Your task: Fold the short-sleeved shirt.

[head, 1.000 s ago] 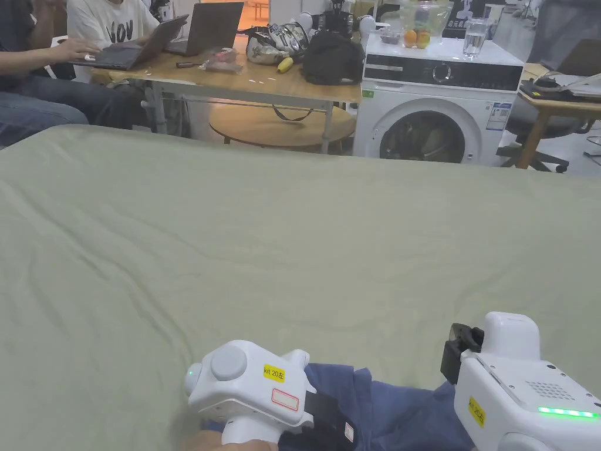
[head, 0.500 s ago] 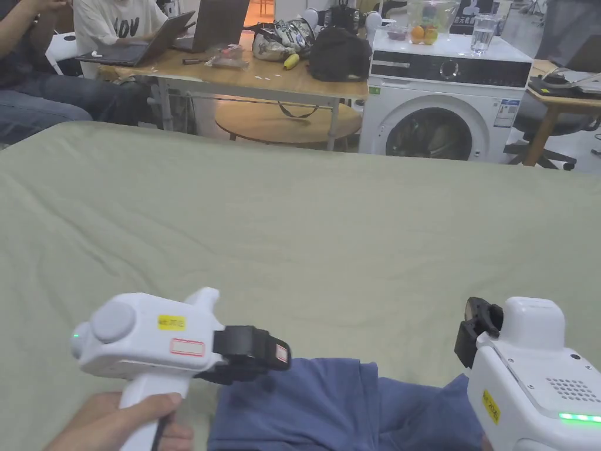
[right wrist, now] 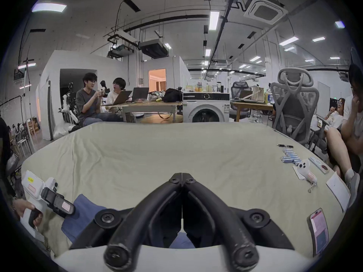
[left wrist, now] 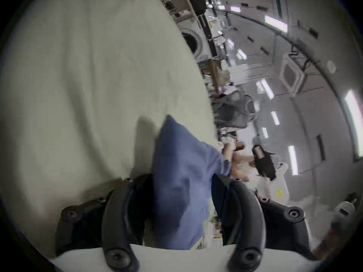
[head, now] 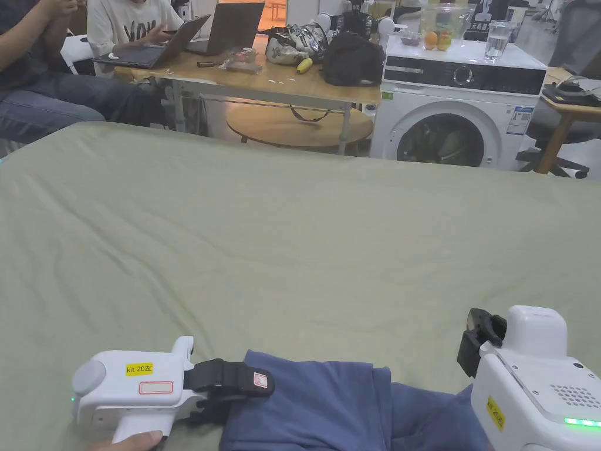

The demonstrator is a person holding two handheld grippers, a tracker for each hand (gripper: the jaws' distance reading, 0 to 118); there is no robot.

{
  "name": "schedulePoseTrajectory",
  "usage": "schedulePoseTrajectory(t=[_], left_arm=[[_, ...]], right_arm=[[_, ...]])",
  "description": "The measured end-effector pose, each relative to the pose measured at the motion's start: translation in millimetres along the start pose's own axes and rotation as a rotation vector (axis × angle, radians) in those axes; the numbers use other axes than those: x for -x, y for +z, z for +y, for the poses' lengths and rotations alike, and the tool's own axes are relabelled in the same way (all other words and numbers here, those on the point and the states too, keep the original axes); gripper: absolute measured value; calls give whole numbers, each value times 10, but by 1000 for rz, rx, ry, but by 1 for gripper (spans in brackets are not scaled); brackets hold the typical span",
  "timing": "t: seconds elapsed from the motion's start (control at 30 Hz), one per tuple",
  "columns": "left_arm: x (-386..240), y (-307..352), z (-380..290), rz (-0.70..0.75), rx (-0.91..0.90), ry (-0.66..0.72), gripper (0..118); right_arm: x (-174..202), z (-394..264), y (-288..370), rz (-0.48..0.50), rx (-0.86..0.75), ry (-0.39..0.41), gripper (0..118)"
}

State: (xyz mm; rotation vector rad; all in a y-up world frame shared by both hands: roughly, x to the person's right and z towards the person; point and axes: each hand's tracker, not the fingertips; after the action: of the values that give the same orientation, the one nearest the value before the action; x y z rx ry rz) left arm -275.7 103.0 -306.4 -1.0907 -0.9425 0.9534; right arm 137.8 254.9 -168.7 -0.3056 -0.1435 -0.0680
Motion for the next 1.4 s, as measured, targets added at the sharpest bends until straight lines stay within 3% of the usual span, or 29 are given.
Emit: schedulePoseTrajectory(t=[0.07,0.1,0.17,0.23,0.43,0.53,0.67,0.97,1.27,1.4], left_arm=[[58,-60,23,6,9,-26,28],[31,-101,13,31,14,-32,9],[5,-195,-27,141,33,-31,4],[-3,-140,-19,104,7,-16,2],[-340,6,-80,106,-13,-57,1],[-602,188,-54,145,-36,-146,1],[-840,589,8,168,-86,-136,1],[-1406,1061,13,423,-157,-162,1],[-2017,495,-62,389,-90,-219,1],[-2245,-56,-92,354,3,-224,1]], right_arm=[[10,-4,5,-2,1,3,0],[11,-6,6,-4,2,5,0],[4,-9,6,-4,3,4,0],[-6,-6,13,-4,5,2,0],[-71,59,61,-18,-29,-3,0],[-69,104,70,-26,-61,-7,0],[10,154,44,-34,-93,8,0],[242,153,-58,-10,-99,71,0],[222,192,-29,-13,-117,84,0],[160,190,1,-20,-113,84,0]])
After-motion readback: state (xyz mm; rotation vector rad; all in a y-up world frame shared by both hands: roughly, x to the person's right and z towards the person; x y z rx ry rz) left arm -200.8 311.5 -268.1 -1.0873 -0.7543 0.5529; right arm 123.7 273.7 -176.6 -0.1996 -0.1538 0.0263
